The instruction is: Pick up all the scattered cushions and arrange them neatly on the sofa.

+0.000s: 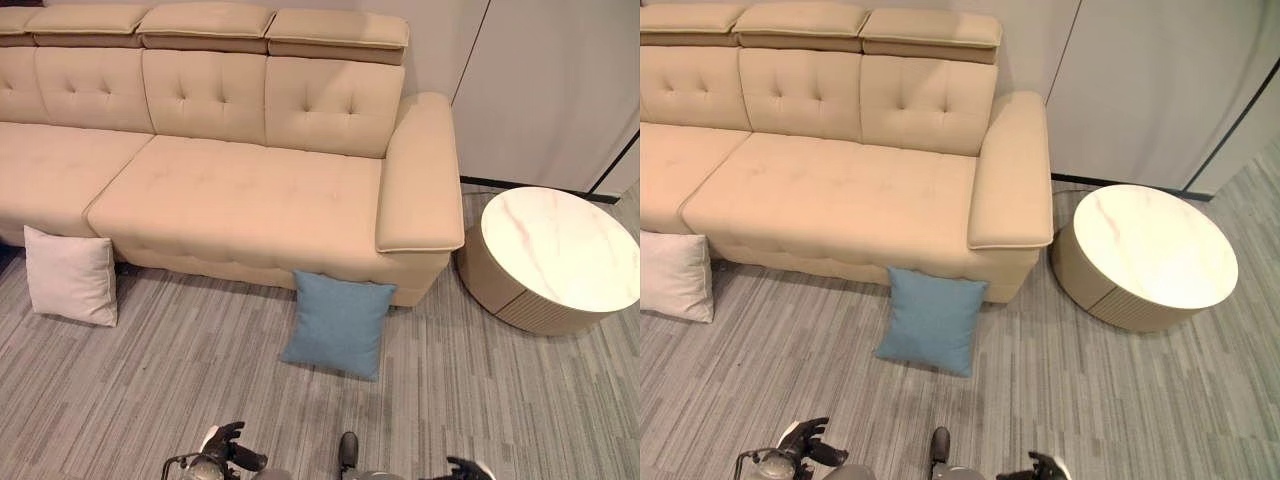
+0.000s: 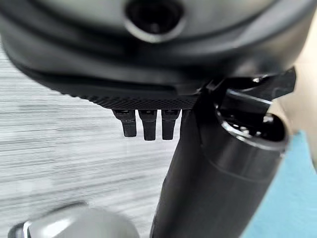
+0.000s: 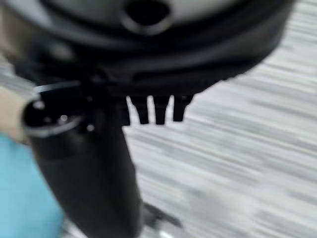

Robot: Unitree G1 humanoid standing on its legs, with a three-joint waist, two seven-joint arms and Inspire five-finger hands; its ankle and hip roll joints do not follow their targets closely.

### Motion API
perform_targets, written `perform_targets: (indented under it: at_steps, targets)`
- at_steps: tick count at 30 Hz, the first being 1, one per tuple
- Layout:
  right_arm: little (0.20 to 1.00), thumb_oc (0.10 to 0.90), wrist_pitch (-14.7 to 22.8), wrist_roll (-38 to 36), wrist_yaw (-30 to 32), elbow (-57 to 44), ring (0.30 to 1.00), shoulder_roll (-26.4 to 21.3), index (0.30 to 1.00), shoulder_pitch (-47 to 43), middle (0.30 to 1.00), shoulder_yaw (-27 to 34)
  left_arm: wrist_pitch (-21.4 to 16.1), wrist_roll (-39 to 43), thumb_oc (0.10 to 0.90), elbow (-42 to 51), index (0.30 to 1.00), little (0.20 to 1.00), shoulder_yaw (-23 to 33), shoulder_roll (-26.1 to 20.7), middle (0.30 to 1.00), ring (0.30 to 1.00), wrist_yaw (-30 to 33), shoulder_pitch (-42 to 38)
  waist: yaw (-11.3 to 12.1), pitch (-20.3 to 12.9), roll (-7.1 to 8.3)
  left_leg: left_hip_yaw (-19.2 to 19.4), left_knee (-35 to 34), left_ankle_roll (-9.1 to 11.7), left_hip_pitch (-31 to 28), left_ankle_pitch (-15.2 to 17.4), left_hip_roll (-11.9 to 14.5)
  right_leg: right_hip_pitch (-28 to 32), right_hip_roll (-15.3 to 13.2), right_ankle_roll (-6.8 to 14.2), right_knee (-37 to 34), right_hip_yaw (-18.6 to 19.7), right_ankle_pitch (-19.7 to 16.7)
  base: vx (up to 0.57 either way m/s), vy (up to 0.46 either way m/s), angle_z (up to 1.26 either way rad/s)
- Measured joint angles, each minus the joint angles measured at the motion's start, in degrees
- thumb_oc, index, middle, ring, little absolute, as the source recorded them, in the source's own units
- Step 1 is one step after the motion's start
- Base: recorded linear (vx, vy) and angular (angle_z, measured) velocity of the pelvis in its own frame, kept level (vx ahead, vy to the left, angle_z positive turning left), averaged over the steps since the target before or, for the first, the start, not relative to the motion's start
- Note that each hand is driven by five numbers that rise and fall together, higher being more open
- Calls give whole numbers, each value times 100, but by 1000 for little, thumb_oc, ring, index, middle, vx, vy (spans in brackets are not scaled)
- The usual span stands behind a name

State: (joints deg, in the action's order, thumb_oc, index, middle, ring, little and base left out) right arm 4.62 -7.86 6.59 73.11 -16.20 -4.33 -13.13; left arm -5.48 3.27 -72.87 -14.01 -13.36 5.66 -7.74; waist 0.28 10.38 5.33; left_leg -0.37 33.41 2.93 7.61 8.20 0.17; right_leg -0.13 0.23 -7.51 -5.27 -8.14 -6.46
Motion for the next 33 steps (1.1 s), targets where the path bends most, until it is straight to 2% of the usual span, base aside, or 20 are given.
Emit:
perform_targets:
  at_steps: [1,3,5,7,8,11,12,14,15,16,19,20,22,23,25,29,30,33]
  targets:
    - [900,800,1,-2,3,-5,900,-7,900,-66,900,1,0,0,800,74,900,900,3,-17,900,900,-30,-29,8,26,40,-19,-136,6,149,-5,39,65,26,-27,-1,-41,64,183,26,6]
    - [900,800,1,-8,5,-7,900,-22,900,-86,900,5,0,-1,800,128,900,900,-61,-18,900,900,-29,-59,-52,47,80,7,-749,-3,237,-8,90,138,53,65,-4,-91,218,178,53,19]
    - [900,800,-18,-10,4,34,900,-22,900,-98,900,4,3,-4,800,140,900,900,-166,-12,900,900,-37,-87,-115,61,94,23,-1947,139,241,-163,54,256,73,198,-4,-100,358,182,66,14]
    - [900,800,-23,-9,4,47,900,-44,900,-103,900,4,6,-4,800,139,900,900,-164,14,900,900,-36,-109,-105,129,-2,-4,-2933,187,284,-740,-28,396,138,326,-7,-73,499,206,100,-12]
    - [900,800,-25,-7,1,67,900,-64,900,-67,900,7,3,5,800,148,900,900,-149,27,900,900,-37,-124,-102,191,-139,-9,-3170,194,307,-1007,-18,535,223,294,-34,-52,572,180,99,-34]
    - [900,800,-22,-6,-8,65,900,-61,900,45,900,4,-41,5,800,145,900,900,-67,75,900,900,-33,22,-103,131,-289,-1,-3127,75,215,-1104,0,746,275,340,0,85,664,149,116,-40]
    - [900,800,-24,7,-4,77,900,-104,900,131,900,2,-44,-9,800,91,900,900,-104,145,900,900,-38,76,-116,41,-436,-9,-3149,-171,48,-1554,21,859,300,449,2,221,804,108,126,-36]
    - [900,800,-29,22,-18,72,900,-25,900,166,900,1,-41,-9,800,22,900,900,-106,120,900,900,-37,84,-96,-13,-337,113,-3244,-326,-68,-1568,-84,825,160,611,144,373,969,82,109,-38]
    - [900,800,-29,35,-18,69,900,66,900,147,900,1,-40,-7,800,-5,900,900,-102,54,900,900,-40,94,-94,-38,-270,249,-3273,-459,-125,-1476,-171,733,24,760,333,381,1089,98,143,-39]
    - [900,800,-31,37,-17,70,900,107,900,127,900,6,-39,-8,800,-39,900,900,-96,29,900,900,-41,79,-79,-38,-245,326,-3294,-522,-177,-1435,-200,700,-40,799,419,389,1120,92,144,-52]
    - [900,800,-29,55,-35,37,900,206,900,3,900,-3,-27,-9,800,-82,900,900,-100,-70,900,900,-42,66,79,-26,-254,530,-3433,-662,-452,-1326,-240,514,-149,1064,1052,357,1325,68,143,-45]
    - [900,800,-21,79,-62,3,900,206,900,-98,900,-5,-27,-7,800,-81,900,900,-108,-121,900,900,-39,59,68,0,-327,585,-3482,-727,-555,-1281,-194,97,-169,1256,2046,366,1533,32,112,-26]
    - [900,800,-16,82,-88,-191,900,208,900,-115,900,-20,-26,-7,800,-80,900,900,-160,-216,900,900,-33,49,39,38,-318,574,-3463,-807,-639,-1218,-223,-532,-341,1510,3320,328,1791,61,59,4]
    - [900,800,-12,82,-107,-219,900,211,900,-89,900,-41,-27,-7,800,-77,900,900,-156,-243,900,900,-29,65,52,28,-276,598,-3460,-807,-677,-1171,-282,-658,-473,1526,3484,331,1849,109,25,7]
    - [900,800,-15,94,-121,-239,900,214,900,-99,900,-120,-22,-7,800,-99,900,900,-155,-281,900,900,-27,116,89,27,-225,610,-3510,-804,-761,-1112,-351,-855,-778,1474,3184,120,1849,142,-22,1]
    - [900,800,-8,97,-118,-254,900,213,900,-129,900,-98,86,-7,800,-140,900,900,-148,-314,900,900,-32,270,117,47,-219,579,-3623,-805,-849,-1052,-343,-1057,-832,1322,2358,44,1696,126,-50,-4]
    - [900,800,-9,96,-120,-287,900,214,900,-117,900,-96,88,-8,800,-143,900,900,-146,-323,900,900,-32,347,107,66,-167,583,-3626,-720,-906,-1055,-349,-1037,-772,1252,2009,36,1477,130,-145,16]
    - [900,800,-17,97,-114,-232,900,213,900,-31,900,-97,79,-8,800,-95,900,900,-153,-308,900,900,-25,445,101,61,-140,375,-3586,-588,-976,-989,-278,-792,-646,1096,1599,-19,817,79,-149,27]
